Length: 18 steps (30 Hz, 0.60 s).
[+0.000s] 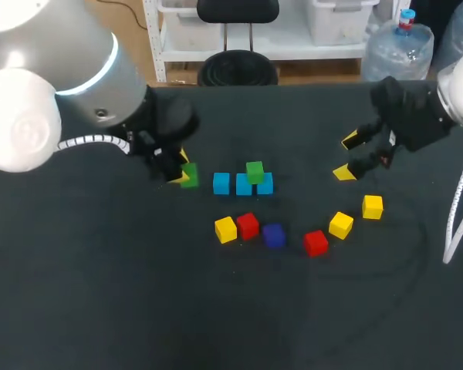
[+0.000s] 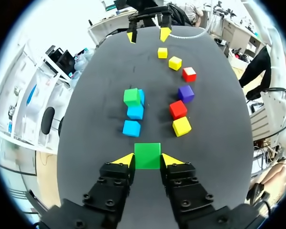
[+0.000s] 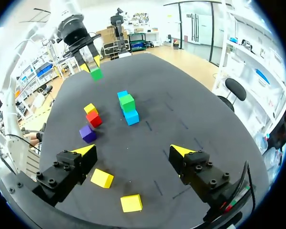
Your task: Place the blue cubes, place green cubes on the blue cubes, place the yellow cubes on the green cubes, then place the red cubes on the yellow cubes, and place purple cube on the red cubes.
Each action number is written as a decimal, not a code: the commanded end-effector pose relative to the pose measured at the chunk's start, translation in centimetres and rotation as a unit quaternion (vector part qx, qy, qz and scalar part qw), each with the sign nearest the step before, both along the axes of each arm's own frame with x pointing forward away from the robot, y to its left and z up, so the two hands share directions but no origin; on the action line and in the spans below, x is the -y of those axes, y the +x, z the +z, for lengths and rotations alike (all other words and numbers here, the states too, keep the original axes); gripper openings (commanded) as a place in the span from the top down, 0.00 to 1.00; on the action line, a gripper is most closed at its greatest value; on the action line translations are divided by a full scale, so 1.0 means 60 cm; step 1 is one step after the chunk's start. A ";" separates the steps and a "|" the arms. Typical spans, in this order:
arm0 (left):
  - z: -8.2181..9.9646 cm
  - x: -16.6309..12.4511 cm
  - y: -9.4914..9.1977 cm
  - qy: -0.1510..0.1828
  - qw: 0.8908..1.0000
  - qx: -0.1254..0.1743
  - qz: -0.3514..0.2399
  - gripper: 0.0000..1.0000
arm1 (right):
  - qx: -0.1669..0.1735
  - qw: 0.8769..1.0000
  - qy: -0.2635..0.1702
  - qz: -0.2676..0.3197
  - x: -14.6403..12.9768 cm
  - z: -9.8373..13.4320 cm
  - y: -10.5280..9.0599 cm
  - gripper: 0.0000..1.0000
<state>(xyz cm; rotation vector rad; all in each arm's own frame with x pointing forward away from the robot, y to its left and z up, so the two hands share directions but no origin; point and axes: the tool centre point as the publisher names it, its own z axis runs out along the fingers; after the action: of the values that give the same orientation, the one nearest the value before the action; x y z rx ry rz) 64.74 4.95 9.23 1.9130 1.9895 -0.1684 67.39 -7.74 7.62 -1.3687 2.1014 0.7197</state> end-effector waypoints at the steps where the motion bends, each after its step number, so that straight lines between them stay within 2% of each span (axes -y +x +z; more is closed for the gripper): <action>1: -0.001 0.014 0.013 0.000 1.000 -0.002 -0.006 1.00 | 0.000 1.000 0.001 0.001 0.000 -0.001 0.002 0.00; 18: -0.010 0.070 0.045 -0.007 0.999 -0.001 -0.049 1.00 | 0.000 1.000 0.001 0.001 0.000 -0.001 0.002 0.00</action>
<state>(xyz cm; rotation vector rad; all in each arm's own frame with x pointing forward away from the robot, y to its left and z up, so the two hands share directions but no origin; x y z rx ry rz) 66.47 1.39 8.89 1.9895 1.8878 -0.2015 67.39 -7.74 7.62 -1.3687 2.1014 0.7197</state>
